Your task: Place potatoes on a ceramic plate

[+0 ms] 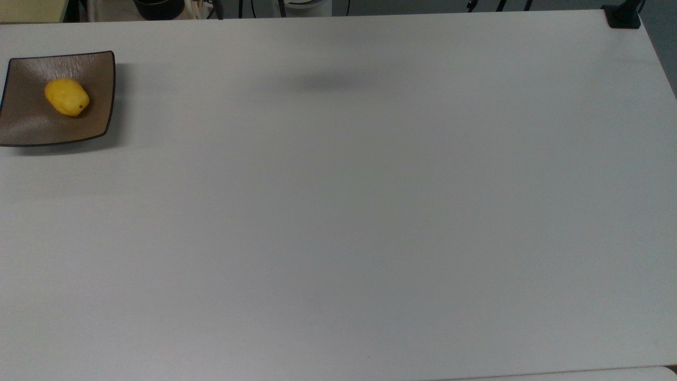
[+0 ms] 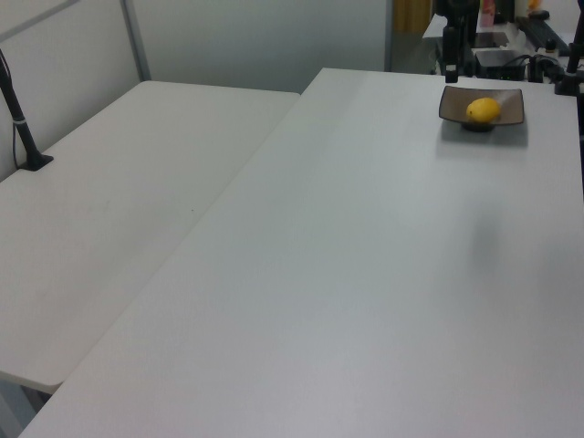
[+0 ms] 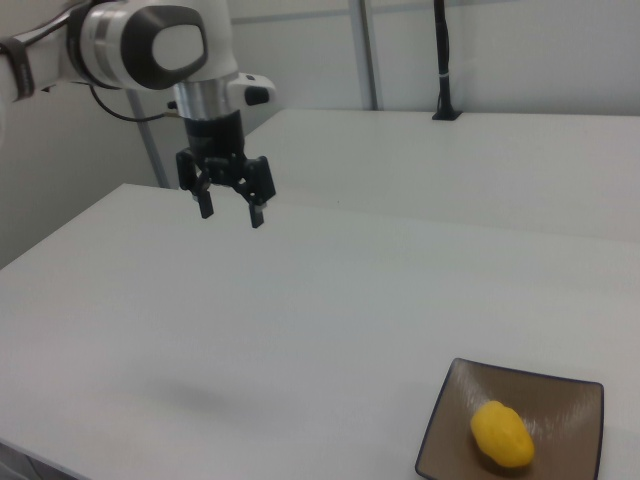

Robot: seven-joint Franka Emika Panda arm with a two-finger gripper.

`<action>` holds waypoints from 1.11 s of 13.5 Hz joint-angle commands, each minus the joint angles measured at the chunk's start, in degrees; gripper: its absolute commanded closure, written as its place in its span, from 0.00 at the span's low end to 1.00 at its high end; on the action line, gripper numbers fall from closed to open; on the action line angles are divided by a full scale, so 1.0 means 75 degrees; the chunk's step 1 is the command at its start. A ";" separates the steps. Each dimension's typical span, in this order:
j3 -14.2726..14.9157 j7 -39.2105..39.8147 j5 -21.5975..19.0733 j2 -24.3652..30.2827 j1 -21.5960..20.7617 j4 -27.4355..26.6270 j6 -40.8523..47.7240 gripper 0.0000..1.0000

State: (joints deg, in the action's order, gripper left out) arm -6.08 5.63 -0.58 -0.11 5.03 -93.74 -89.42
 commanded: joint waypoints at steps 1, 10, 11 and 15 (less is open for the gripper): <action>0.0318 -0.0644 -0.0110 0.0425 -0.0612 -0.0626 -0.0228 0.00; 0.0271 -0.1372 -0.0005 0.0601 -0.0812 -0.1459 -0.1436 0.00; 0.0271 -0.1372 -0.0004 0.0578 -0.0800 -0.1459 -0.1471 0.00; 0.0283 -0.1629 -0.0004 0.0660 -0.0578 -0.1459 -0.2149 0.00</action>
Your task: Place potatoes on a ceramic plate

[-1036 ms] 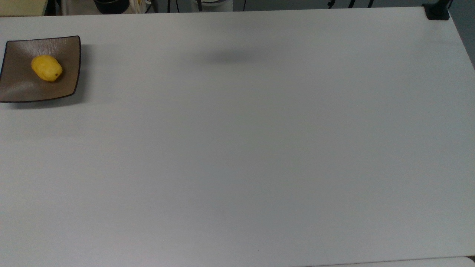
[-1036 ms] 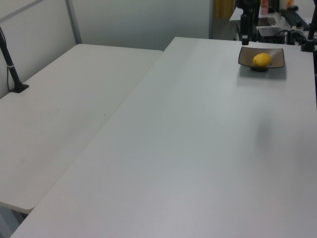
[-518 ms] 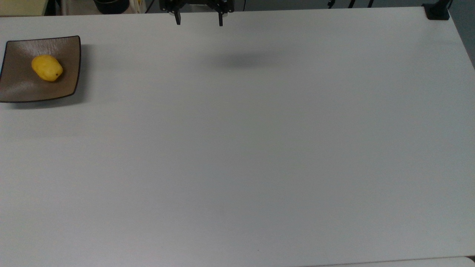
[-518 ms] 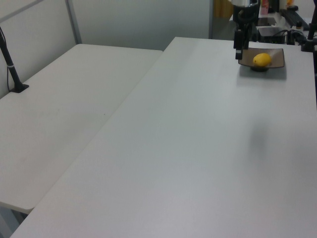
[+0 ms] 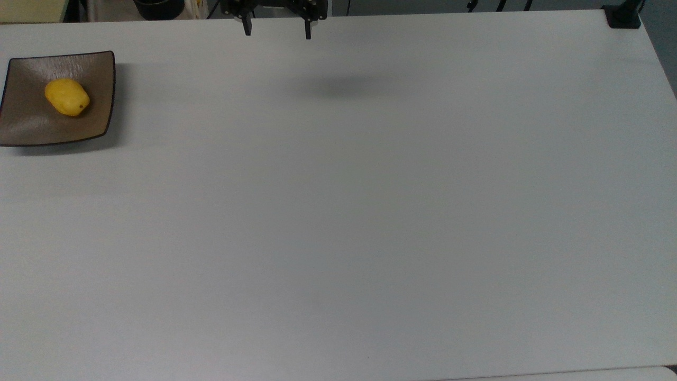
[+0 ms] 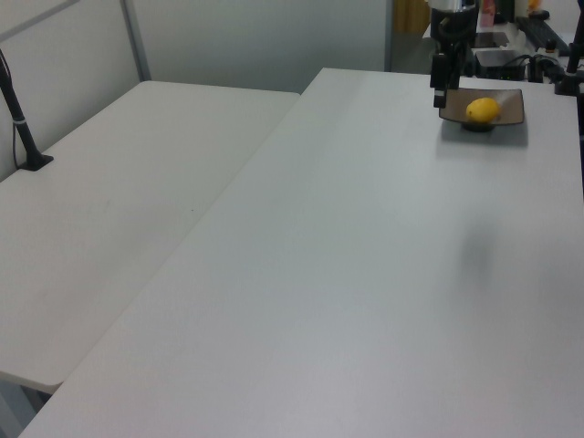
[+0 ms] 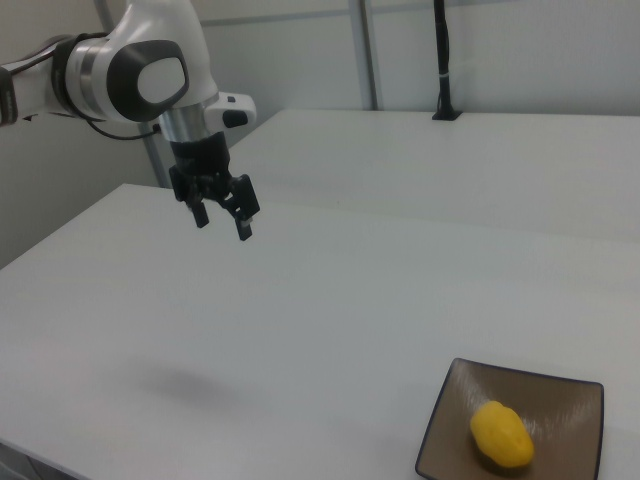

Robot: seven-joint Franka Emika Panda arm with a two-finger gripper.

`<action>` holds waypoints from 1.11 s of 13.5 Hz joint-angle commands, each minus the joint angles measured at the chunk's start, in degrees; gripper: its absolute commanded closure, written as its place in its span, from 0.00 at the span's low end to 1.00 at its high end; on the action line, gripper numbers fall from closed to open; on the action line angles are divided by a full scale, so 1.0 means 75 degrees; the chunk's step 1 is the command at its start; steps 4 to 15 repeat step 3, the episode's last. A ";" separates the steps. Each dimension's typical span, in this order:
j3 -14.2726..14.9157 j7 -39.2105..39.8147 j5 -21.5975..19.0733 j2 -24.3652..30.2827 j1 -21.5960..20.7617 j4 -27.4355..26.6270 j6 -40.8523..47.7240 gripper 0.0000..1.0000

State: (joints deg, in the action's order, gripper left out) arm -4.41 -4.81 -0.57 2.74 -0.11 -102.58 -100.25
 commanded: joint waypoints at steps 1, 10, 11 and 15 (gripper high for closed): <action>0.0061 -0.0237 -0.0006 0.0280 0.0120 -0.0279 -0.0742 0.00; 0.0061 -0.0226 0.0006 0.0268 0.0085 -0.0303 -0.0696 0.00; 0.0061 -0.0226 0.0006 0.0268 0.0085 -0.0303 -0.0696 0.00; 0.0061 -0.0226 0.0006 0.0268 0.0085 -0.0303 -0.0696 0.00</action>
